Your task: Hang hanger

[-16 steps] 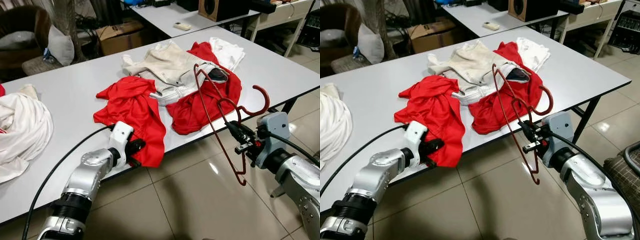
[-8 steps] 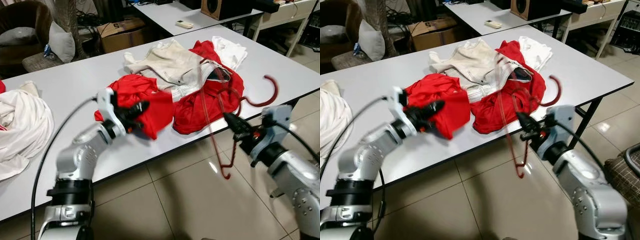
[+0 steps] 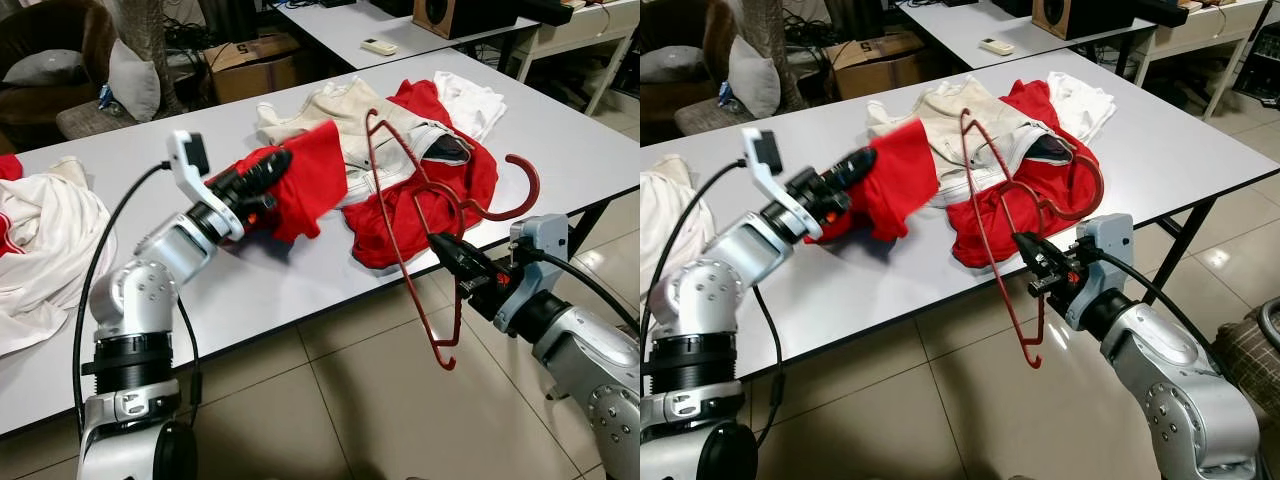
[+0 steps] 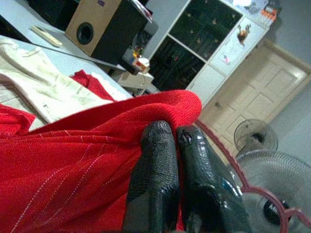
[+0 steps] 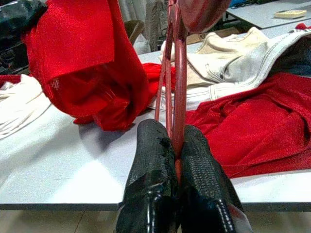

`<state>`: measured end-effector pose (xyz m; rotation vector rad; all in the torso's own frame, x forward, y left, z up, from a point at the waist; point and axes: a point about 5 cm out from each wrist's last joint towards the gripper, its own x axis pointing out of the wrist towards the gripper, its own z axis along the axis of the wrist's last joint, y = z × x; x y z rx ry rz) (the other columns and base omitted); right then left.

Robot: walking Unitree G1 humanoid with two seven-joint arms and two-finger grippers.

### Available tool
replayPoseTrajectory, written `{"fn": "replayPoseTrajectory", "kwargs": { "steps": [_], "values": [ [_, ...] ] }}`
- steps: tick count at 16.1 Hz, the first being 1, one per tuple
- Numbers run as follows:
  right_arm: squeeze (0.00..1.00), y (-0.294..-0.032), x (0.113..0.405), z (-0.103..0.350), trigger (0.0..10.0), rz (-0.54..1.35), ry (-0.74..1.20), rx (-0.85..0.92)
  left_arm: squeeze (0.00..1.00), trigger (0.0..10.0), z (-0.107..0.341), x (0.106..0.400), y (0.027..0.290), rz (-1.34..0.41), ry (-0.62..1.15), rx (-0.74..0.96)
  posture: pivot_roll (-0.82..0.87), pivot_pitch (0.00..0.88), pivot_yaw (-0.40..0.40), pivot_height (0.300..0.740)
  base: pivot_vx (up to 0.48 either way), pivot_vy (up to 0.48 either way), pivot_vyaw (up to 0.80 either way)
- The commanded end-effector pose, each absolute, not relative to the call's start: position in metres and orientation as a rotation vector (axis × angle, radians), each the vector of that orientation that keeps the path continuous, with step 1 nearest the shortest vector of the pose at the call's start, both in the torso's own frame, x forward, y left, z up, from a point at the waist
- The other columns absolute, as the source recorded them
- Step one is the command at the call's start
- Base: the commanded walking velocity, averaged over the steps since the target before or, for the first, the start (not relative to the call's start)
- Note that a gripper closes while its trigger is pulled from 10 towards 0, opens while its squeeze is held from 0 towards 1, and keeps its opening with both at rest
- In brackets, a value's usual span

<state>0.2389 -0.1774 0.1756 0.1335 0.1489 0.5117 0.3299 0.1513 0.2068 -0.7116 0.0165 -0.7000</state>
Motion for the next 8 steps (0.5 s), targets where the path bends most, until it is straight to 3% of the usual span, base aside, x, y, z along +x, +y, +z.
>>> {"fn": "replayPoseTrajectory", "kwargs": {
  "steps": [1, 3, 6, 8],
  "values": [
    [0.00, -0.174, 0.236, 0.179, 10.0, 0.546, 0.149, 0.136, 0.00, 0.0, 0.217, 0.330, 0.154, -0.705, -0.018, -0.722, -0.18, 0.000, 0.118, 0.740, 0.000, 0.000, 0.00],
    [0.00, -0.168, 0.226, 0.170, 10.0, 0.658, 0.251, 0.157, 0.00, 0.0, 0.233, 0.327, 0.157, -0.760, -0.084, -0.792, -0.18, 0.000, 0.116, 0.740, 0.000, 0.000, 0.00],
    [0.00, -0.157, 0.215, 0.169, 10.0, 0.814, 0.274, 0.141, 0.00, 0.0, 0.244, 0.318, 0.150, -0.903, -0.122, -0.758, -0.18, 0.000, 0.113, 0.740, 0.000, 0.000, 0.00],
    [0.00, -0.153, 0.216, 0.169, 10.0, 0.864, 0.274, 0.035, 0.00, 0.0, 0.248, 0.312, 0.146, -0.986, -0.127, -0.750, -0.18, 0.000, 0.112, 0.740, 0.000, 0.000, 0.00]
  ]
}}
